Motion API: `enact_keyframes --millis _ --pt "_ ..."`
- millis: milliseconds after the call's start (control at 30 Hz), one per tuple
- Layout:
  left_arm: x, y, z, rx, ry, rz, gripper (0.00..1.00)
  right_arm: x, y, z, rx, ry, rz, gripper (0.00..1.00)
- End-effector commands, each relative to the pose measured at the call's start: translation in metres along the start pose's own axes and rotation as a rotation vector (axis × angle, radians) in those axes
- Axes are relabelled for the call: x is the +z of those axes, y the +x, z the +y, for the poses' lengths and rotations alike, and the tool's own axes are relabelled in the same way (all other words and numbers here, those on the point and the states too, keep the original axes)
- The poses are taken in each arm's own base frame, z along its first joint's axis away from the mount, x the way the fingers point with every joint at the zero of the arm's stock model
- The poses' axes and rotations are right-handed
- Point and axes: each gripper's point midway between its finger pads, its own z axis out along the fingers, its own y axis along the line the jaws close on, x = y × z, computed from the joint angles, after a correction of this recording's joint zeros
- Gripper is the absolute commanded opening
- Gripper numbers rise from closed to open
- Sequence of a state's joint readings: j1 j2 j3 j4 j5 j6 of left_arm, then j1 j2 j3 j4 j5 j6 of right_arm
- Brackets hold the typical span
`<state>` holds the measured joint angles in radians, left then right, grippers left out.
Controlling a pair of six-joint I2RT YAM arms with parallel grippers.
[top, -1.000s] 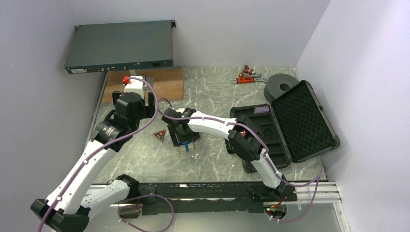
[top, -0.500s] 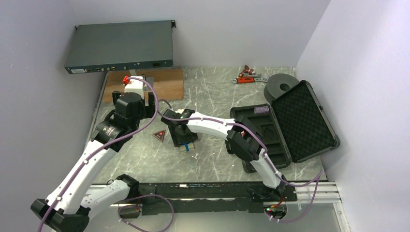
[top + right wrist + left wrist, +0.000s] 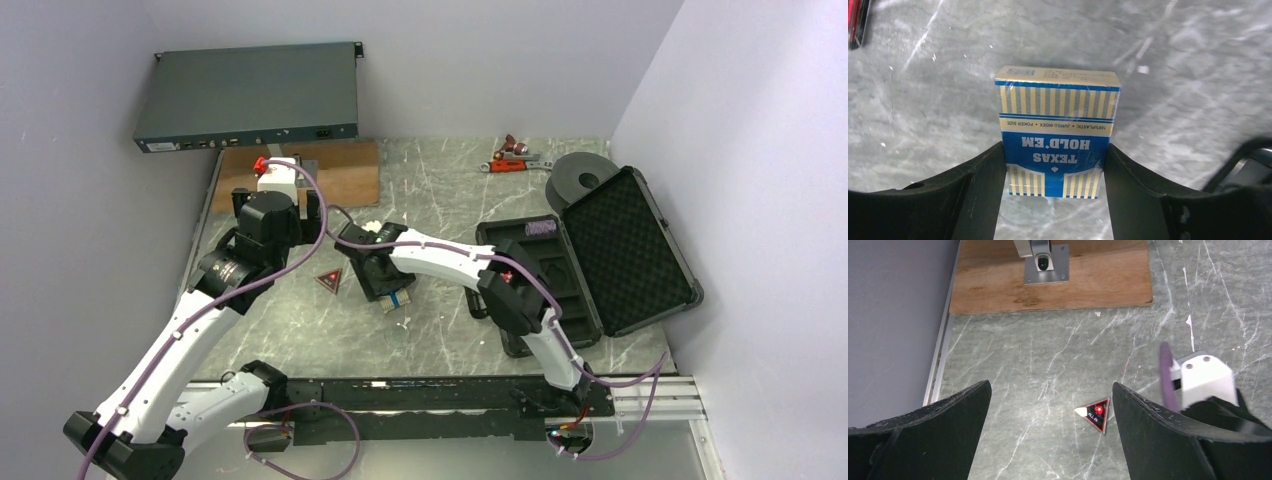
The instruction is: Pack up texas hold em set
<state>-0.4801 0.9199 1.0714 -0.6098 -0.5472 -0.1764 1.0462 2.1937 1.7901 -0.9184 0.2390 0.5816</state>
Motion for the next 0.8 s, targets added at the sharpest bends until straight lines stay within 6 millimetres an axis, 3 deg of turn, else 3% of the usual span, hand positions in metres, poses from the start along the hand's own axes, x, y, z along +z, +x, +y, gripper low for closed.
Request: enact_keyframes --millis 0,200,467,600,767 --pt "-0.004 -0.01 0.003 -0.012 -0.001 -0.04 0.97 -0.072 -0.03 -0.032 -0.057 0.025 -0.185 0.53" --pt "-0.005 -0.011 0.002 -0.013 0.007 -0.043 0.97 -0.112 -0.032 -0.082 -0.055 0.071 -0.301 0.54" --pt "-0.003 -0.01 -0.003 -0.015 0.025 -0.038 0.97 -0.168 -0.027 -0.165 -0.031 0.216 -0.548 0.52" --pt "-0.002 -0.009 -0.004 -0.015 0.028 -0.034 0.97 -0.187 -0.023 -0.196 0.002 0.222 -0.628 0.51" --pt "-0.003 -0.009 -0.005 -0.02 0.037 -0.039 0.97 -0.194 -0.011 -0.229 0.043 0.232 -0.672 0.56"
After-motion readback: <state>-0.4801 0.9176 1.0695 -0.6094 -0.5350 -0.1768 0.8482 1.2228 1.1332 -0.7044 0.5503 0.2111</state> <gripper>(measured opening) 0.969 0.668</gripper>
